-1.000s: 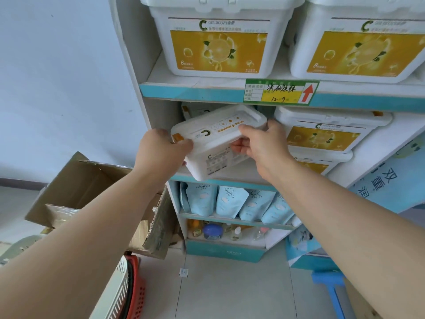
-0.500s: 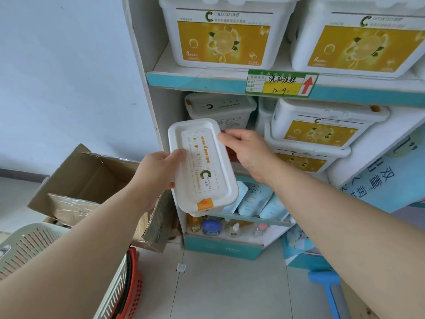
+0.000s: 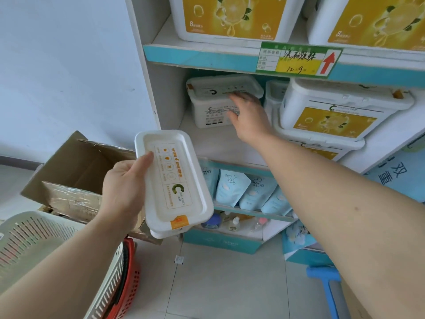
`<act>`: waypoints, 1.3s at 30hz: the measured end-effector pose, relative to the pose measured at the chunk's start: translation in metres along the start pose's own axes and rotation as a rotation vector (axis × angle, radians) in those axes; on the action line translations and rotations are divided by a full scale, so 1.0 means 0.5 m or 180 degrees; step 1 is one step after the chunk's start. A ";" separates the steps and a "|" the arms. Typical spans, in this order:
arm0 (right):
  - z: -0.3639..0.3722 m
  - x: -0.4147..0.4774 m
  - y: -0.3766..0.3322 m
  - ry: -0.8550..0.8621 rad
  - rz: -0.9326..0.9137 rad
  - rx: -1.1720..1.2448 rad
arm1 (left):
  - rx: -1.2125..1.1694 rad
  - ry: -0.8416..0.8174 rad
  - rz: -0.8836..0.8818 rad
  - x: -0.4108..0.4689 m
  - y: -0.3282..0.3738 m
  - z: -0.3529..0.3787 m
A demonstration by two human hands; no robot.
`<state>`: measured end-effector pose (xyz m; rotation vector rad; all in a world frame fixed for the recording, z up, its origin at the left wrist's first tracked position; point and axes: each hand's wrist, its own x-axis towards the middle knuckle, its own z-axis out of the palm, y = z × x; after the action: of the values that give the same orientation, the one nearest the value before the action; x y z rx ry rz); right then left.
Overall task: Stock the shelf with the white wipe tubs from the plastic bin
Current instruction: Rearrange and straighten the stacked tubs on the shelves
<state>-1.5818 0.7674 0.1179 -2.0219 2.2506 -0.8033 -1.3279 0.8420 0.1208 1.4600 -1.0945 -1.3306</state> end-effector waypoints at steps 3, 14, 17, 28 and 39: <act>0.007 0.023 0.017 0.0084 -0.0008 -0.0317 | -0.0116 0.0029 -0.0097 0.004 -0.019 0.009; 0.001 0.027 -0.059 -0.0020 0.0037 0.0370 | -0.0118 -0.0093 -0.0126 0.008 -0.010 0.020; -0.015 0.013 -0.040 -0.0110 0.0019 0.0371 | -0.0107 -0.0043 -0.0165 0.011 -0.013 0.013; -0.022 -0.025 -0.014 -0.0577 0.0403 0.0658 | -0.0064 0.0081 -0.0381 0.005 -0.019 0.008; -0.070 -0.051 -0.007 -0.1071 0.0666 0.0376 | 0.0073 0.0115 -0.0334 -0.008 -0.020 -0.007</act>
<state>-1.5862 0.8036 0.1413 -1.6862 2.1209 -0.5197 -1.3241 0.8485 0.1125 1.5711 -1.0249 -1.3627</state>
